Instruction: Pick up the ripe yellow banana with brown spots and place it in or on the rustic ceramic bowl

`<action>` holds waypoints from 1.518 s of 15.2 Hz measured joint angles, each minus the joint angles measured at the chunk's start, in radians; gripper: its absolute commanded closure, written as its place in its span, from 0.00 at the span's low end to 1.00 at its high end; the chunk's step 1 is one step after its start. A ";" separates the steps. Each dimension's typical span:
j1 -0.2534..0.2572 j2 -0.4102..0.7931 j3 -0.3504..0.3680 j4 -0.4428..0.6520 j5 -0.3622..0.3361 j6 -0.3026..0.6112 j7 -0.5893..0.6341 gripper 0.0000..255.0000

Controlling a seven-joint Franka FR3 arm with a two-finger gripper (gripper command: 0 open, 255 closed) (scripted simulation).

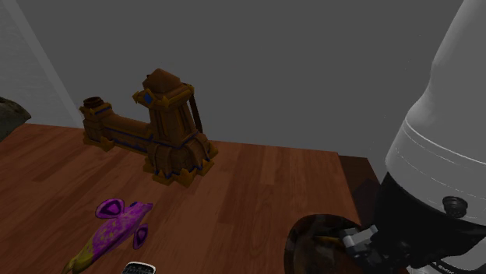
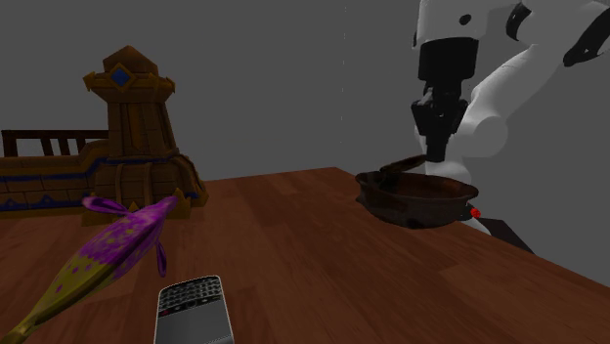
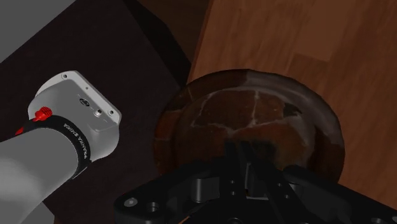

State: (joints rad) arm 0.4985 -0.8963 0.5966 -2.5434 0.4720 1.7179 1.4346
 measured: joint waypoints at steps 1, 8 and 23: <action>0.003 -0.002 0.005 -0.015 0.006 0.012 -0.001 1.00; 0.011 0.003 0.037 -0.079 0.034 0.083 -0.008 1.00; 0.002 -0.007 -0.007 0.001 -0.003 -0.008 -0.002 0.00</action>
State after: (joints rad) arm 0.5001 -0.9030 0.5895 -2.5421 0.4694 1.7102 1.4324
